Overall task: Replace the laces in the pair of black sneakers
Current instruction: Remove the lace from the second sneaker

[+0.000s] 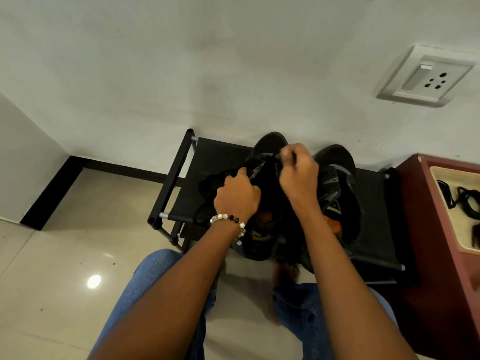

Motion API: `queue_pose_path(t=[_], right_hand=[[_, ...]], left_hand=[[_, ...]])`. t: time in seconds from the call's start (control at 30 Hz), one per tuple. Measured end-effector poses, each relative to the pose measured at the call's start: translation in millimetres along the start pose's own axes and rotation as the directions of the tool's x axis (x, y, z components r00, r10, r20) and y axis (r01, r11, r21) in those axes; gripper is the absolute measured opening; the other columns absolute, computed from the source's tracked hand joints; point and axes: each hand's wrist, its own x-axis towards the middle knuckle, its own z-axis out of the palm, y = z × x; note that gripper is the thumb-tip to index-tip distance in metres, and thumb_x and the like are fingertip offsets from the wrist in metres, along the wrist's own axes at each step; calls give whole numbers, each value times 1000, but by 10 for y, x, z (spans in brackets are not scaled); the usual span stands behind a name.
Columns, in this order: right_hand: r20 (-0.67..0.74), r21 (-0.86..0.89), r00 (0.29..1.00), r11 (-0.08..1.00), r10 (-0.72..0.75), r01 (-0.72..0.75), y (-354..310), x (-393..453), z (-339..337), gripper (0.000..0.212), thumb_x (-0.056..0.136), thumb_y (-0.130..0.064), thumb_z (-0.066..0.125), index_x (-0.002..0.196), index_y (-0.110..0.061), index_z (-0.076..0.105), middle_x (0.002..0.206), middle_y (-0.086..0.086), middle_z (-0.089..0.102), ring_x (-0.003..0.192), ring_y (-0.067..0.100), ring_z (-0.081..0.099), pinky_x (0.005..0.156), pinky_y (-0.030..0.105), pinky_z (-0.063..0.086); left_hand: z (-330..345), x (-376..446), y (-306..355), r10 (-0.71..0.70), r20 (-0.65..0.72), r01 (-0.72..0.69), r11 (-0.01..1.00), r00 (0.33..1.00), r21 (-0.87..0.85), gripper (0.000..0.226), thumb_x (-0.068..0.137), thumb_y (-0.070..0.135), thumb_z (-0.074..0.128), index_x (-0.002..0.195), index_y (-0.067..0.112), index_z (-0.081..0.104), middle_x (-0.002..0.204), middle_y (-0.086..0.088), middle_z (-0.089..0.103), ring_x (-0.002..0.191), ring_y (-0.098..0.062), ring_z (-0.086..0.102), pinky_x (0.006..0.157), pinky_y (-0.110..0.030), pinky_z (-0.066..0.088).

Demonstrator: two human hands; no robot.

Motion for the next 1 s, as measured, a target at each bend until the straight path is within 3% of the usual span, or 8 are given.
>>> queue_pose_path(t=[0.1, 0.2, 0.33, 0.4, 0.53, 0.73, 0.9, 1.0], right_hand=[[-45, 714, 967, 685, 249, -143, -95, 53, -117, 24, 104, -13, 38, 87, -13, 54, 79, 5, 64, 74, 19, 63, 76, 33, 53], [3, 835, 949, 521, 314, -175, -88, 75, -141, 25, 105, -11, 38, 84, -11, 52, 67, 3, 51, 56, 14, 46, 61, 27, 41], [105, 76, 994, 997, -31, 23, 10, 76, -88, 15, 97, -27, 57, 99, -14, 65, 77, -3, 55, 67, 8, 51, 62, 21, 42], [276, -402, 952, 884, -132, 239, 74, 71, -41, 22, 95, -27, 58, 108, -13, 69, 99, 5, 58, 85, 16, 57, 71, 25, 43], [279, -596, 948, 746, -153, 296, 55, 24, -2, 22, 95, -25, 57, 103, -11, 73, 109, 8, 53, 93, 23, 57, 78, 39, 51], [-51, 151, 999, 988, 3, 5, -33, 43, -73, 13, 90, -5, 63, 82, -12, 71, 93, -1, 55, 84, 3, 56, 80, 15, 46], [87, 946, 985, 297, 148, -128, -175, 126, -406, 19, 101, -13, 44, 85, -14, 55, 83, 7, 63, 81, 26, 66, 88, 38, 49], [101, 825, 988, 545, 113, -147, -129, 108, -413, 19, 101, -14, 47, 85, -16, 56, 71, 6, 57, 55, 17, 48, 63, 34, 49]], left_hand=[[1, -25, 28, -14, -1, 14, 1000, 1000, 9, 54, 93, 23, 44, 147, 23, 35, 123, -16, 54, 101, -40, 59, 72, -39, 50], [3, -33, 41, -23, -5, 23, 1000, 1000, 1, 55, 92, 22, 44, 146, 23, 36, 123, -16, 54, 100, -40, 59, 74, -40, 51], [-13, -30, 45, -23, 1, 23, 1000, 1000, -4, 54, 91, 21, 44, 145, 21, 37, 122, -15, 54, 99, -39, 59, 75, -41, 52], [-15, -29, 44, -20, -4, 20, 1000, 1000, -1, 53, 92, 23, 45, 144, 22, 38, 120, -15, 55, 96, -37, 60, 73, -40, 52], [-7, -35, 50, -12, -7, 12, 1000, 1000, -10, 51, 92, 25, 46, 143, 22, 39, 117, -15, 56, 93, -36, 61, 72, -40, 53], [-20, -36, 47, -34, -10, 34, 999, 999, -25, 52, 91, 20, 44, 143, 22, 40, 119, -14, 55, 98, -39, 59, 70, -37, 48], [-9, -46, 58, -37, -9, 36, 999, 999, -11, 55, 92, 21, 44, 146, 23, 37, 123, -15, 54, 102, -40, 58, 69, -36, 43], [-10, -44, 59, -36, 0, 36, 999, 999, 3, 57, 92, 21, 44, 148, 24, 34, 126, -16, 53, 105, -41, 57, 72, -39, 46]])
